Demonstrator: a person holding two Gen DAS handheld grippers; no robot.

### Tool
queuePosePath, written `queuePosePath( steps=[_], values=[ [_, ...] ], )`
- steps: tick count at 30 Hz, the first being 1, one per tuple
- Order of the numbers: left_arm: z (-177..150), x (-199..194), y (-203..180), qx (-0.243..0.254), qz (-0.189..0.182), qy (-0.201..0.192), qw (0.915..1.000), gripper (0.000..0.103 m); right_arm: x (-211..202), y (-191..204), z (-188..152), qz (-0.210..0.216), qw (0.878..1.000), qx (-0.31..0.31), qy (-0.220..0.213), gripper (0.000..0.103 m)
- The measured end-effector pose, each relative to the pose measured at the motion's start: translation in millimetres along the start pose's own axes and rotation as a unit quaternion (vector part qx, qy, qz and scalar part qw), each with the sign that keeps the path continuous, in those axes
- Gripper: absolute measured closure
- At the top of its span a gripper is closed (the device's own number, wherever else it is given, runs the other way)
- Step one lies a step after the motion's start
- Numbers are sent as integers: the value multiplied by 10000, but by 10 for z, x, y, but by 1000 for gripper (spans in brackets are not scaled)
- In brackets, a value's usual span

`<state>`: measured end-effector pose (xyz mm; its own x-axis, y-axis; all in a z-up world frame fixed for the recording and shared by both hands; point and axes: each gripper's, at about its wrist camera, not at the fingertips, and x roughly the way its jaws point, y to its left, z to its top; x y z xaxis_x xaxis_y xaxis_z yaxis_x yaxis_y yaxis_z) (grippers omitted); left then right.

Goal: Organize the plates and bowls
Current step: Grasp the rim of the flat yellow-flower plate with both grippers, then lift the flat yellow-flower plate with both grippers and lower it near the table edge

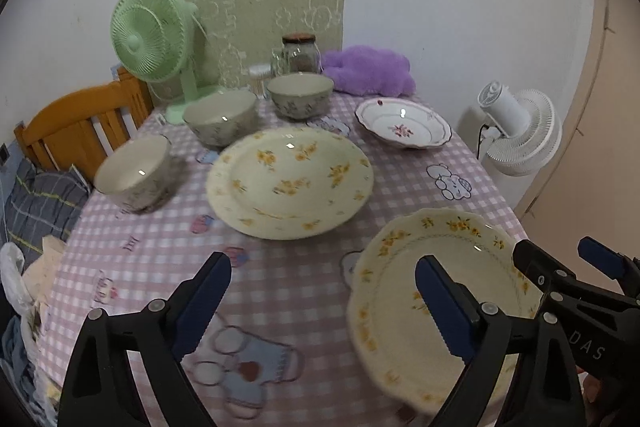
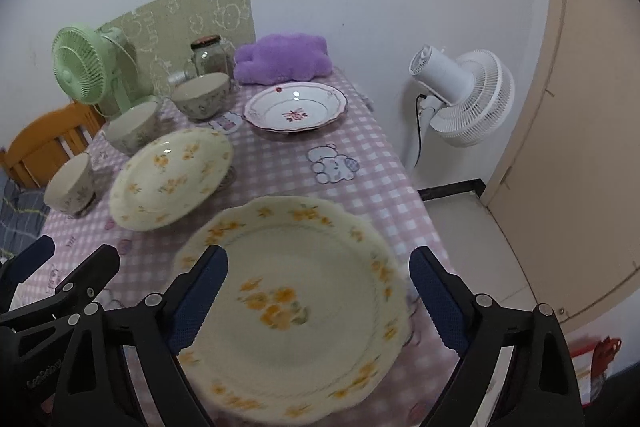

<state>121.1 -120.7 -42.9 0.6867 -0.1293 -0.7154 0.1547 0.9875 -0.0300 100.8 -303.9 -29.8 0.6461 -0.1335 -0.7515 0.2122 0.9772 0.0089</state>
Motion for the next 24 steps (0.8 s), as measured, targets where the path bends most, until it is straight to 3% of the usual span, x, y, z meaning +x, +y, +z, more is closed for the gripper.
queuePosePath(
  steps=[12,21,24],
  values=[
    [-218,705,-404,-60,120,828,9965,20,814,-443,-85,314,9963,-213,769,10],
    [-275,887,-488,-107,102,1203,9926,30,1106,-439,-151,607,9909,-391,1138,19],
    [-255,925,-520,-38,211,1309,9912,31,1177,-406,-161,723,9874,-500,1319,29]
  ],
)
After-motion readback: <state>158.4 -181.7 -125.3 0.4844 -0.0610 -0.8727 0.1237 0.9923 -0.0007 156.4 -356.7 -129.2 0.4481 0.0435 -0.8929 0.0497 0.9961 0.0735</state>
